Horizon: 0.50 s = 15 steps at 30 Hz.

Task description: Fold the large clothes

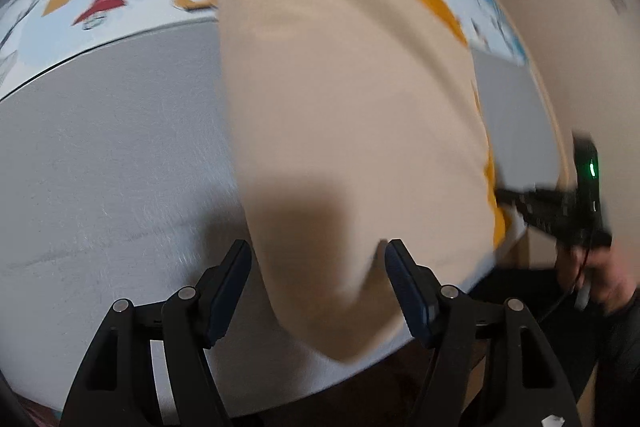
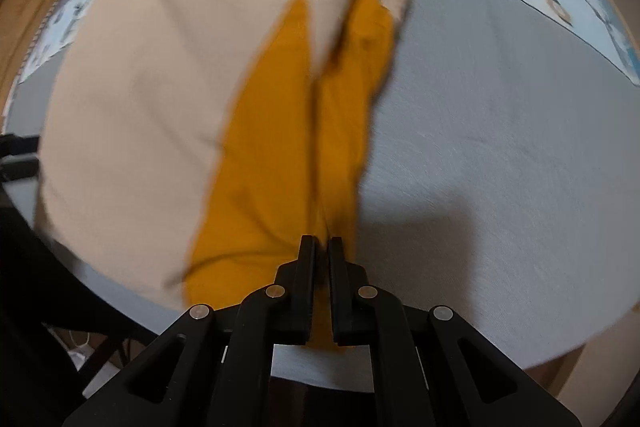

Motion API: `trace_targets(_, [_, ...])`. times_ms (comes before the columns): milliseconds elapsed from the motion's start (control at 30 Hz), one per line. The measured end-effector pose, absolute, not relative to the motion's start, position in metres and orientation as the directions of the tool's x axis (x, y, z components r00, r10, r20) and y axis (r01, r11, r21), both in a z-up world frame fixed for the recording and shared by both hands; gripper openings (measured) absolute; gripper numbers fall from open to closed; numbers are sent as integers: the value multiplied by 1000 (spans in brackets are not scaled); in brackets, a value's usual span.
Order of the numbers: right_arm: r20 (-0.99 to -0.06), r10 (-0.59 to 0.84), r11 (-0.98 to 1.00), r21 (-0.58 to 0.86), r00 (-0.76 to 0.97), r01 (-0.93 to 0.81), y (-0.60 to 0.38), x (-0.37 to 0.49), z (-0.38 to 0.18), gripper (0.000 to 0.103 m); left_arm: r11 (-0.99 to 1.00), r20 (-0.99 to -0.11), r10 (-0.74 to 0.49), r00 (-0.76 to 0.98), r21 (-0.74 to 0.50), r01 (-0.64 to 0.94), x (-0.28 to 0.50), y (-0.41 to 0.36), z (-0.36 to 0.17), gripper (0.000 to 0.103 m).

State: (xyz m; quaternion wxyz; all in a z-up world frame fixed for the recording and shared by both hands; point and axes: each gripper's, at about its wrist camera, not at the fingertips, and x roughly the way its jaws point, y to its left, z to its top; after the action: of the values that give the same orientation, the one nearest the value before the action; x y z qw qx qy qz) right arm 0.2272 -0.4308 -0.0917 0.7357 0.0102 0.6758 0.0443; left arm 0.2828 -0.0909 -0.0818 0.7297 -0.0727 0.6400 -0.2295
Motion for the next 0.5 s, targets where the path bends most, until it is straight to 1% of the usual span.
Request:
trace_targets(33, [-989,91,995,87,113,-41,-435,228,-85,11,894,-901,-422,97,-396,208,289,-85,-82,66])
trace_targets(100, [-963,114,993,116,244,-6,-445,234,-59,12,906,-902,-413,123,-394,152,300,-75,-87,66])
trace_targets(133, [-947,126,991,136,295,15,-451,237,-49,18,905,-897,-423,126,-410,112,307,-69,-91,66])
trace_targets(167, [-931,142,984,168,337,51,-458,240,-41,31,900,-892,-435,122,-427,88,311,-68,-94,66])
trace_targets(200, [-924,152,978,191,351,79,-461,243,-39,41,890,-883,-455,113,-451,61,317,-64,-97,66])
trace_targets(233, [-921,168,969,220,353,113,-465,247,-40,57,876,-870,-481,107,-481,36,322,-61,-101,67])
trace_targets(267, [-921,181,963,236,344,127,-467,249,-42,61,862,-857,-504,105,-506,14,327,-60,-105,68])
trace_targets(333, [-931,210,954,262,298,148,-463,257,-54,61,851,-848,-521,100,-525,-22,332,-60,-112,73])
trace_targets(467, [-959,218,957,246,180,152,-453,268,-88,61,823,-826,-556,94,-563,-75,345,-68,-124,76])
trace_targets(500, [-961,222,956,248,163,155,-452,272,-93,61,821,-824,-559,94,-566,-79,348,-67,-126,78])
